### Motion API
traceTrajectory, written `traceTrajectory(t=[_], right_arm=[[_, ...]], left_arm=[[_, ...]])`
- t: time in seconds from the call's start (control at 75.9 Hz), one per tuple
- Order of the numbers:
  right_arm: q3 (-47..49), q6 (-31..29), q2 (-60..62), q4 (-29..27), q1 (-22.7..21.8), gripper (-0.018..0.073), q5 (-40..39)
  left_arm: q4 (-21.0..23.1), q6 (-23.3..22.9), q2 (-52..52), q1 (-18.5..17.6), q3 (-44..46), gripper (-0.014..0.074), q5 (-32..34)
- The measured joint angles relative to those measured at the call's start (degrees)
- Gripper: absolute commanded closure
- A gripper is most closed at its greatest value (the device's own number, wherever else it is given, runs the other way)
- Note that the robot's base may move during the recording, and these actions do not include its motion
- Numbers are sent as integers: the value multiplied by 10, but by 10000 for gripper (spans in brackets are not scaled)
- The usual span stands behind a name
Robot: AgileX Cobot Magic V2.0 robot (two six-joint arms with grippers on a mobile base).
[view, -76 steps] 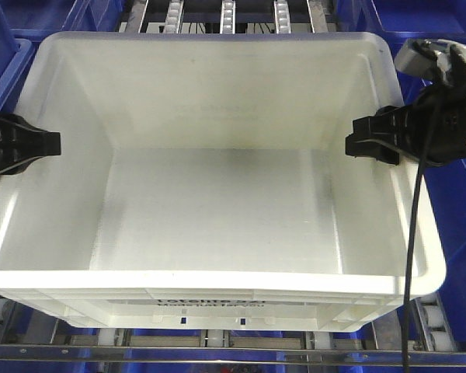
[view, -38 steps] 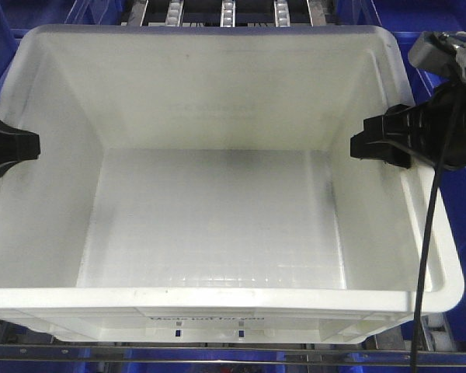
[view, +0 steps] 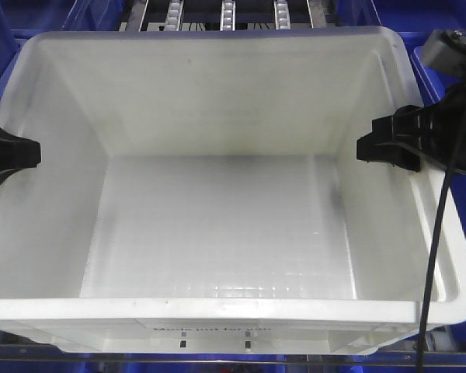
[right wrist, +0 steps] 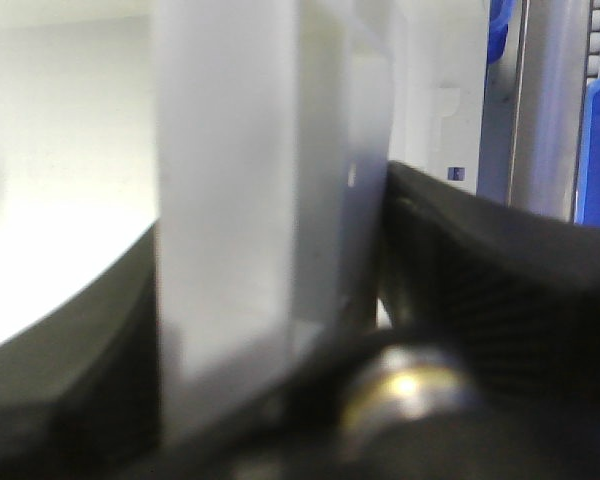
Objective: Move bin from left to right shelf
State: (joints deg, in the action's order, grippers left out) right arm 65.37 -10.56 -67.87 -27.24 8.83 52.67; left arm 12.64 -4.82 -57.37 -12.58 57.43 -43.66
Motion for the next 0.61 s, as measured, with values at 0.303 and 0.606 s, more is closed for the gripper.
traceTrajectory(t=[0.303, 0.606], right_arm=[[0, 1, 0, 0, 0, 565, 4], [0, 2, 0, 0, 0, 565, 8]], left_arm=[[0, -4, 3, 0, 0, 603, -7], [0, -5, 4, 0, 0, 603, -12]])
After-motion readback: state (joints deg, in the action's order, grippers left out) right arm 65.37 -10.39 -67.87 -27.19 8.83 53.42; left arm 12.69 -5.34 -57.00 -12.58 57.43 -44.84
